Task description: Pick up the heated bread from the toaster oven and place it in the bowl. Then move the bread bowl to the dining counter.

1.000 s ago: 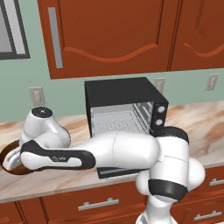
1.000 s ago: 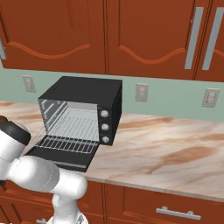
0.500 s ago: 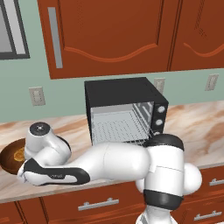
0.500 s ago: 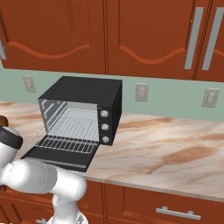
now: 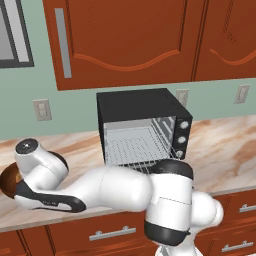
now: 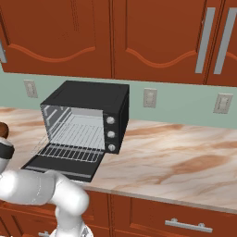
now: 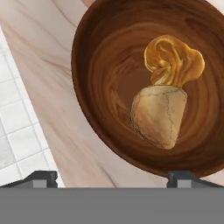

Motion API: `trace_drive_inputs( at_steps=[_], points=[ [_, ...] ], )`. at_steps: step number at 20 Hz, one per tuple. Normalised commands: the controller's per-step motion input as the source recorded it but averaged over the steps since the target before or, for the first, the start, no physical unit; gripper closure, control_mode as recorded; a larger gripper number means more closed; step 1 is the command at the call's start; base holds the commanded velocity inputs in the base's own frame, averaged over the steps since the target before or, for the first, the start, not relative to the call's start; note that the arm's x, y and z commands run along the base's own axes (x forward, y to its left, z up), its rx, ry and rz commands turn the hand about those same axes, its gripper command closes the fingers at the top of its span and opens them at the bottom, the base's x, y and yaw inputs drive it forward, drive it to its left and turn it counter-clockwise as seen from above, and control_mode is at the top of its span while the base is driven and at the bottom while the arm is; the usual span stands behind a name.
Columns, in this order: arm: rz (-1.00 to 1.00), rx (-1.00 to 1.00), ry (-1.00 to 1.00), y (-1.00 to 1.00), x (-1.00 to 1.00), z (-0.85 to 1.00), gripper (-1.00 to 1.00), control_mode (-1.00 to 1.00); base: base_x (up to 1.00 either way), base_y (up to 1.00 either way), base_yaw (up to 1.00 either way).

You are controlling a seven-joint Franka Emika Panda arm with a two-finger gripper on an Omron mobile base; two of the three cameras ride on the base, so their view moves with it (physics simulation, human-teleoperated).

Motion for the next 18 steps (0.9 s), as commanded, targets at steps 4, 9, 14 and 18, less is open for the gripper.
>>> trace_drive_inputs(
  at_steps=[4,9,14,18],
  points=[
    [0.00,-0.17,0.00,0.02,0.12,-0.30,-1.00,-1.00,0.00,0.00,0.00],
    [0.03,-0.08,0.00,0.00,0.29,-0.23,-1.00,-1.00,0.00,0.00,0.00],
    [0.17,-0.07,-0.01,0.15,0.11,-0.21,-1.00,-1.00,0.00,0.00,0.00],
    [0.19,-0.09,-0.01,0.29,0.05,-0.11,-1.00,-1.00,0.00,0.00,0.00]
  ],
)
